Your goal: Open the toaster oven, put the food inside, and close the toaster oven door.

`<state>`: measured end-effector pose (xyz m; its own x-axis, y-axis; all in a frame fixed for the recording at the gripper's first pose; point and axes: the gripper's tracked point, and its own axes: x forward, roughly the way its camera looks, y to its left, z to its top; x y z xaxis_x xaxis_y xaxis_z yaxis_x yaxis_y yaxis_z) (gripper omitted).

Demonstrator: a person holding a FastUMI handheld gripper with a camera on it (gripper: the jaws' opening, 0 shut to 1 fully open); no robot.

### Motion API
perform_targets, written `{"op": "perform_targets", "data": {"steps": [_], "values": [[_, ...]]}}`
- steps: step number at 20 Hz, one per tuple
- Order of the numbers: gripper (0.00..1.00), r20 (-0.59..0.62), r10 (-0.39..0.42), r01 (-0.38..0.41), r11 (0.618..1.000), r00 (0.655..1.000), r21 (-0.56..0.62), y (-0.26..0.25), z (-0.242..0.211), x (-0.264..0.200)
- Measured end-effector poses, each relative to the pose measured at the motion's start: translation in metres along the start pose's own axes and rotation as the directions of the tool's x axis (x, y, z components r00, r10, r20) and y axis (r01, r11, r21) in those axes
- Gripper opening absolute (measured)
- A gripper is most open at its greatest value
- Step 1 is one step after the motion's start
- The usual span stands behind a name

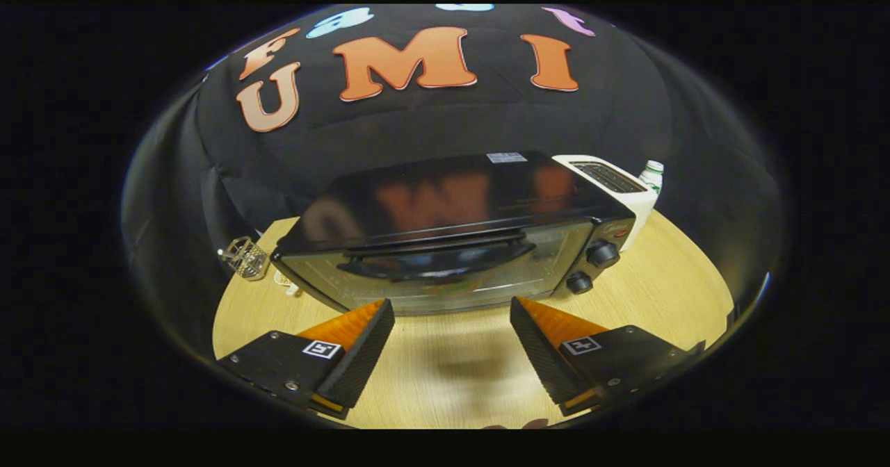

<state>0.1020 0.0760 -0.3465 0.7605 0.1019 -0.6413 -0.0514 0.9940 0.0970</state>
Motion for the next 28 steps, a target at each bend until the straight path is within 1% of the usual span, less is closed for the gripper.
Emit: {"op": "perform_targets", "data": {"steps": [4, 6, 9, 12, 17, 21, 25, 28], "values": [[0.99, 0.015, 0.002, -0.002, 1.0, 1.0, -0.024, 0.003, 0.002, -0.011], [0.99, 0.039, -0.001, 0.003, 0.999, 0.999, -0.046, 0.002, 0.012, -0.024], [0.99, 0.099, -0.009, 0.016, 0.997, 0.995, -0.071, 0.0, 0.036, -0.048], [0.99, 0.175, -0.003, 0.015, 0.998, 0.985, -0.068, 0.0, 0.072, -0.074], [0.99, 0.302, -0.012, 0.044, 0.994, 0.953, -0.1, -0.007, 0.138, -0.119], [0.99, 0.386, 0.002, 0.03, 0.997, 0.923, -0.075, -0.007, 0.18, -0.157], [0.99, 0.446, -0.001, 0.045, 0.995, 0.895, -0.088, -0.008, 0.205, -0.187], [0.99, 0.466, 0.006, 0.047, 0.994, 0.885, -0.101, -0.007, 0.207, -0.204]]}}
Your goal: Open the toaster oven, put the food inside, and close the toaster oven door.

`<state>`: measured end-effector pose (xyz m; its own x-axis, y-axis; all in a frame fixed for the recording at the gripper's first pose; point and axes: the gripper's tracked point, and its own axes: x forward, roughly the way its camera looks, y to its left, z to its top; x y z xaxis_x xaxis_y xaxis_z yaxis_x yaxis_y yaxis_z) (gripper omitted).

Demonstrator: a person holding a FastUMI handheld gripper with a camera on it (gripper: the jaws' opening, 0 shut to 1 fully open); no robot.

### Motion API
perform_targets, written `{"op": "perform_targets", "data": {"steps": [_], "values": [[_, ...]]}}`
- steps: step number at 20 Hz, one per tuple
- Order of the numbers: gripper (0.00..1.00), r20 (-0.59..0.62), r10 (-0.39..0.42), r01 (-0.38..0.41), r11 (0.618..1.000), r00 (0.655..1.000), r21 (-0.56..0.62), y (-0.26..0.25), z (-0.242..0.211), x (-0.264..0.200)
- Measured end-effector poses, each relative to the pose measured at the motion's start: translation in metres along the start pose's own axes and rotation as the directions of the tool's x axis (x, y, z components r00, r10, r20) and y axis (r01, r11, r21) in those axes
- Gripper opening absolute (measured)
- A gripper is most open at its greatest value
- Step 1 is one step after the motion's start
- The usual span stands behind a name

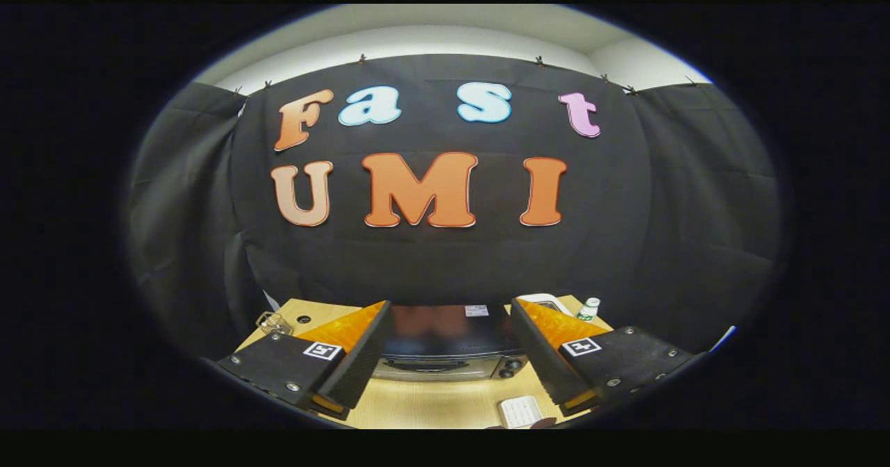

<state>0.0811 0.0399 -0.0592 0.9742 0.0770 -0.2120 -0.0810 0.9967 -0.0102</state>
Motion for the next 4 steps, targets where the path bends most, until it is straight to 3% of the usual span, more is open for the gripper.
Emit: {"op": "perform_targets", "data": {"steps": [4], "values": [[0.99, 0.037, 0.009, -0.008, 1.0, 0.999, -0.011, 0.0038, 0.0079, -0.0096]]}}
